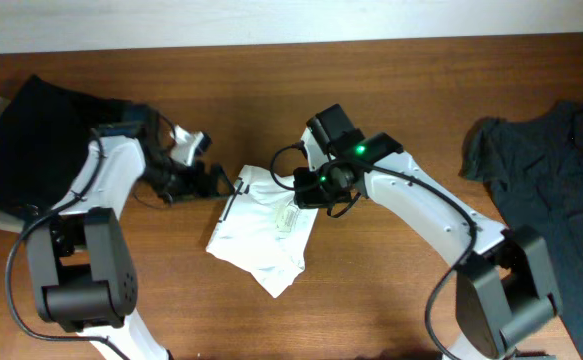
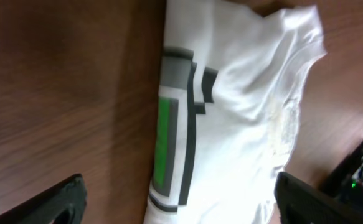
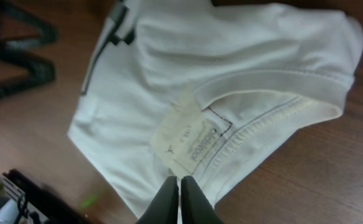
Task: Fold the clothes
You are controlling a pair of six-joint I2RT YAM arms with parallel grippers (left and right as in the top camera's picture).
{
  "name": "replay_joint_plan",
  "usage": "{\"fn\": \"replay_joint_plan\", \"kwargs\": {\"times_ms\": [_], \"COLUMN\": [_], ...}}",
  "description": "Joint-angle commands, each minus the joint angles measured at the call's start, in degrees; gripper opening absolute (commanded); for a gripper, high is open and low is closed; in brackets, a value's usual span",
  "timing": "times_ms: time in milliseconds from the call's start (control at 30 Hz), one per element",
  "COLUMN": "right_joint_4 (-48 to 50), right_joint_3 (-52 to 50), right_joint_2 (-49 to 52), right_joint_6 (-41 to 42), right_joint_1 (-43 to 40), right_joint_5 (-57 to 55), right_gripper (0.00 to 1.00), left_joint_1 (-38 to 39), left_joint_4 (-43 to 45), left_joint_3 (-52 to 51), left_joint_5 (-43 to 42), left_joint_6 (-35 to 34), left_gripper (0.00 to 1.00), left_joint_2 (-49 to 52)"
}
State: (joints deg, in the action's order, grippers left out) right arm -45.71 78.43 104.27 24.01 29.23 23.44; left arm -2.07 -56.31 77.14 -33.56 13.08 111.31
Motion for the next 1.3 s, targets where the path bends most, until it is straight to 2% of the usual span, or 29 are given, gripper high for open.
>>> {"fn": "replay_joint_plan", "kwargs": {"times_ms": [0, 133, 200, 333, 367, 433, 467, 500, 567, 667, 767, 933, 1033, 1133, 1267], "right_joint_4": [-0.1, -0.3, -0.7, -0.7, -0.8, -0.7, -0.8, -0.8, -1.5, -3.2, -3.3, -3.3, -3.3, -3.3, -3.3], "right_joint_3": [0.2, 0.2, 0.2, 0.2, 0.2, 0.2, 0.2, 0.2, 0.2, 0.2, 0.2, 0.2, 0.2, 0.2, 0.2], "right_joint_2": [6.1, 11.9, 13.1, 13.2, 13.2, 13.2, 13.2, 13.2, 13.2, 13.2, 13.2, 13.2, 13.2, 13.2, 13.2], "right_joint_6": [5.7, 9.3, 9.3, 9.3, 9.3, 9.3, 9.3, 9.3, 9.4, 10.2, 11.0, 11.0, 11.0, 11.0, 11.0], "right_joint_1": [0.4, 0.4, 0.4, 0.4, 0.4, 0.4, 0.4, 0.4, 0.4, 0.4, 0.3, 0.4, 0.4, 0.4, 0.4], "right_joint_5": [0.3, 0.8, 0.8, 0.7, 0.7, 0.7, 0.4, 0.3, 0.3, -0.2, -0.2, -0.2, -0.2, -0.2, -0.2], "right_gripper": [0.08, 0.08, 0.07, 0.07, 0.07, 0.07, 0.07, 0.07, 0.07, 0.08, 0.07, 0.08, 0.07, 0.07, 0.07], "left_joint_1": [2.2, 6.1, 8.8, 12.9, 13.8, 14.0, 14.0, 14.0, 13.2, 10.8, 8.7, 10.6, 10.6, 10.6, 10.6], "left_joint_4": [2.8, 3.1, 2.8, 2.4, 2.5, 2.6, 2.6, 2.5, 2.5, 2.5, 2.5, 5.8, 6.4, 5.9, 6.4], "left_joint_3": [-4.7, -5.3, -5.3, -5.7, -5.7, -5.7, -5.7, -5.7, -5.7, -6.0, -7.4, -9.6, -9.6, -9.6, -9.6], "left_joint_5": [-3.2, -3.1, -3.1, -3.1, -3.1, -3.1, -3.1, -3.1, -3.4, -10.6, -11.3, -15.2, -17.3, -20.0, -19.6], "left_joint_6": [0.5, 0.5, 0.5, 0.5, 0.5, 0.5, 0.5, 0.2, -3.3, -3.4, -3.4, -3.4, -3.4, -3.6, -7.2], "left_gripper": [0.98, 0.97, 0.92, 0.66, 0.51, 0.44, 0.44, 0.57, 0.69, 0.76, 0.79, 0.77, 0.62, 0.60, 0.59], "left_joint_2": [0.7, 4.2, 6.2, 7.9, 8.0, 8.0, 8.0, 8.0, 8.0, 8.0, 8.4, 12.2, 12.4, 12.4, 12.4]}}
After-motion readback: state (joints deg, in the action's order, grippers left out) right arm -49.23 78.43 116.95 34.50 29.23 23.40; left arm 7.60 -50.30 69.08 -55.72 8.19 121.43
